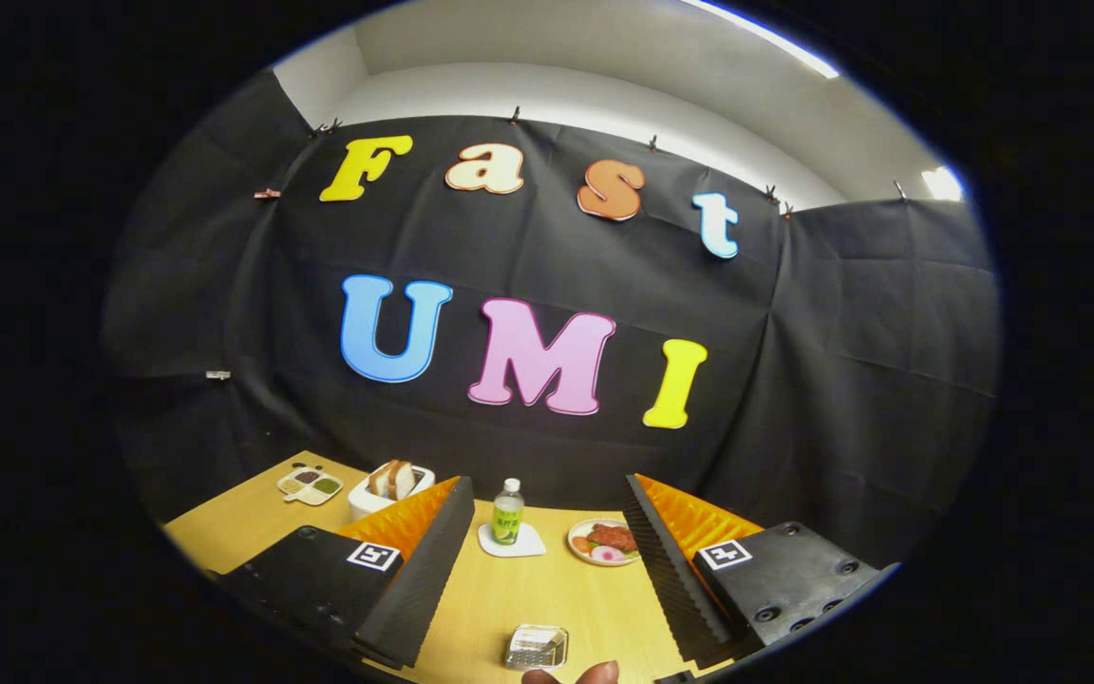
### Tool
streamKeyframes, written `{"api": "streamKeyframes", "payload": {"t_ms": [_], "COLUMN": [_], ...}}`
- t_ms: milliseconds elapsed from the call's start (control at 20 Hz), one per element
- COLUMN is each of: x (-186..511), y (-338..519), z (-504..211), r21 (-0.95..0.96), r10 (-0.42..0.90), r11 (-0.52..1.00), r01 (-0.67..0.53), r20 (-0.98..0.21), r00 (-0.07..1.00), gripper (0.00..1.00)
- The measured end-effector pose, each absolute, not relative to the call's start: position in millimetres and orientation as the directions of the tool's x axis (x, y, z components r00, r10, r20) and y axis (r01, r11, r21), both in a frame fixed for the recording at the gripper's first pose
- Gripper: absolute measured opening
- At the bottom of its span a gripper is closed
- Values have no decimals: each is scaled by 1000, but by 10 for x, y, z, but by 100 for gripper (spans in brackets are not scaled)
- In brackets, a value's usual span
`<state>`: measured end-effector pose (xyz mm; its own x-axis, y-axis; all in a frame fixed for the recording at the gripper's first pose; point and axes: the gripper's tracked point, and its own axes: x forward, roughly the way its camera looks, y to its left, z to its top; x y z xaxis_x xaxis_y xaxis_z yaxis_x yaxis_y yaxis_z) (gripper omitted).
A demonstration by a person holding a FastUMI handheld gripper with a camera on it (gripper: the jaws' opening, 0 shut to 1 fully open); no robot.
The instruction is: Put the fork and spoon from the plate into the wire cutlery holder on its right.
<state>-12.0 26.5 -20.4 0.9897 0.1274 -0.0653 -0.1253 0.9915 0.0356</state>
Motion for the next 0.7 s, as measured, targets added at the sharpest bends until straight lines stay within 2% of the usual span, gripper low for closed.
{"api": "streamKeyframes", "payload": {"t_ms": [350,550,700], "x": [-320,-542,-796], "y": [1026,1485,1820], "z": [-833,-1374,-1822], "r21": [55,113,171], "r10": [328,423,483], "r11": [944,901,860], "r01": [-325,-418,-480], "r20": [-268,-443,-575], "r00": [906,791,661], "gripper": [98,98,96]}}
